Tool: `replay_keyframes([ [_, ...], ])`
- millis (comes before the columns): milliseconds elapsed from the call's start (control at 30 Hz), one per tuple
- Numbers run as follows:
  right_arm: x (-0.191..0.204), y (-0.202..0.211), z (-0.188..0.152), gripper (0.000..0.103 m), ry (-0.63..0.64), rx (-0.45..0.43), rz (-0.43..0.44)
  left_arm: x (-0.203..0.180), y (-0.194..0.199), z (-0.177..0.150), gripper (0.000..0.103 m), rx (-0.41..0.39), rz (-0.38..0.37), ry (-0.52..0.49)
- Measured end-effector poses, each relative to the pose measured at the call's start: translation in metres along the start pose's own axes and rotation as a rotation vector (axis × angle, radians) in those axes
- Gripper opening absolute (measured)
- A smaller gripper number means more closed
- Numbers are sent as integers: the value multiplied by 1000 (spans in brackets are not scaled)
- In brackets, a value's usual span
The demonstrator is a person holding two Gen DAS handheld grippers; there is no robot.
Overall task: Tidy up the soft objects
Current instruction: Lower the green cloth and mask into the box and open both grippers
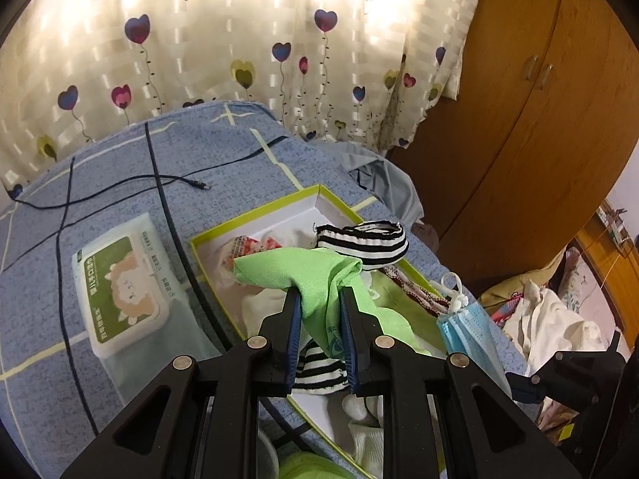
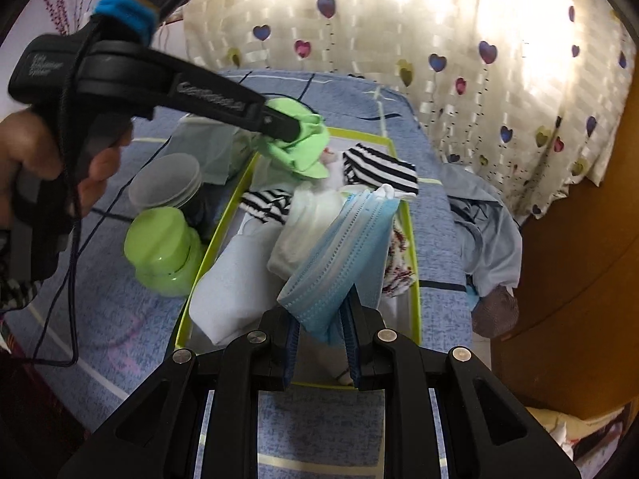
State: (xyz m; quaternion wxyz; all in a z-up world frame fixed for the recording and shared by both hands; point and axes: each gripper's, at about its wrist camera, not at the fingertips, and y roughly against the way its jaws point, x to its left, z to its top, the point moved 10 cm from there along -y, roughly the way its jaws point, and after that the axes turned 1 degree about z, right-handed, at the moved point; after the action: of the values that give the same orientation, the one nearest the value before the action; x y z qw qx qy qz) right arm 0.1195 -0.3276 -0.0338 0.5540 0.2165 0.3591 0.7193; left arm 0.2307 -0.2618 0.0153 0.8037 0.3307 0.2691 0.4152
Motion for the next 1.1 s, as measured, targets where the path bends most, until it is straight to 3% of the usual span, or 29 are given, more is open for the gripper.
replay_keyframes([
  [267, -4, -3, 5, 21, 13, 4, -11, 1, -17, 1, 17, 41, 10, -8],
  [567, -5, -13, 10, 22, 42, 20, -22, 5, -24, 0, 30, 57, 21, 2],
  [667, -4, -14, 9, 27, 40, 16, -23, 6, -26, -1, 32, 63, 22, 7],
  [800, -5, -14, 9, 30, 38, 18, -24, 4, -25, -3, 45, 65, 14, 3],
  [900, -5, -12, 9, 31, 25, 9, -23, 4, -21, -3, 48, 58, 20, -3],
  [967, -4, -9, 8, 37, 24, 7, -29, 4, -17, -2, 51, 51, 23, -4],
  [1033, -4, -9, 6, 52, 14, 11, -34, 2, -14, -2, 54, 44, 16, -3],
  [1100, -5, -7, 4, 52, 0, 9, -34, 1, -11, -2, 54, 38, 19, -7],
])
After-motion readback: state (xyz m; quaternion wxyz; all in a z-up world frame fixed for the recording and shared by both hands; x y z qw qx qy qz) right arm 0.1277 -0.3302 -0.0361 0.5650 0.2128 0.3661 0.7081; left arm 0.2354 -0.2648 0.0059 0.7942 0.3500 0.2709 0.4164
